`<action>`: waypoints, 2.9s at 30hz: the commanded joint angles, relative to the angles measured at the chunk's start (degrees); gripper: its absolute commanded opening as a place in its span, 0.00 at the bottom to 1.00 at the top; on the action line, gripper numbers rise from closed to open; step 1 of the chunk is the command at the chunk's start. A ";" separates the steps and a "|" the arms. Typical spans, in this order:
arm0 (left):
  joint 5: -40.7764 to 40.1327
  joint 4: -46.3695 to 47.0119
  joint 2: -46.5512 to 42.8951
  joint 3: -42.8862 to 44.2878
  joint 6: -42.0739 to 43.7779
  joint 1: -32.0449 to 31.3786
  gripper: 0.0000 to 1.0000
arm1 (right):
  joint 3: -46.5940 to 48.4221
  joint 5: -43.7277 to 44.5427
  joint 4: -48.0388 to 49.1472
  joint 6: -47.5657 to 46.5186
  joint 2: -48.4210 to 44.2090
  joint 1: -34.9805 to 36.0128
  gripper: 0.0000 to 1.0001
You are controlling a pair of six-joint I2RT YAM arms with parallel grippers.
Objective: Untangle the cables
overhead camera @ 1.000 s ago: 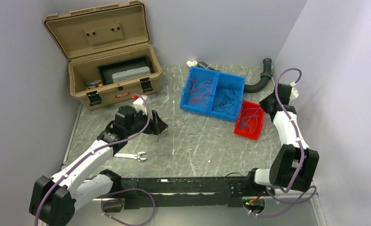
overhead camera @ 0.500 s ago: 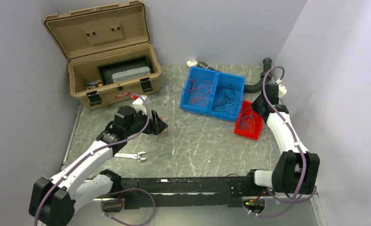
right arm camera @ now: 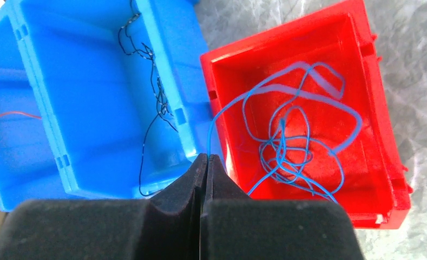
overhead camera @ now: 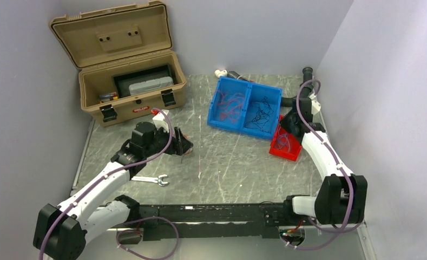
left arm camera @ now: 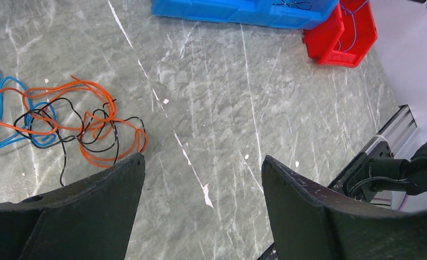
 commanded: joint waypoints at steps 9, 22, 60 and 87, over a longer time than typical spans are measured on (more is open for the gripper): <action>-0.31 0.37 -1.57 0.23 0.77 0.23 0.82 | -9.00 -9.66 8.60 10.97 -2.74 -9.18 0.00; -0.82 1.02 -0.19 -0.14 0.64 0.19 0.84 | -7.09 -7.27 10.02 3.38 4.41 -12.41 0.26; -5.47 4.88 14.33 0.45 -1.43 13.80 0.76 | 16.35 -17.94 19.17 -16.42 25.94 42.75 0.60; -2.69 0.55 24.04 0.91 0.59 13.80 0.52 | 36.06 -26.35 16.04 -16.02 50.91 43.44 0.24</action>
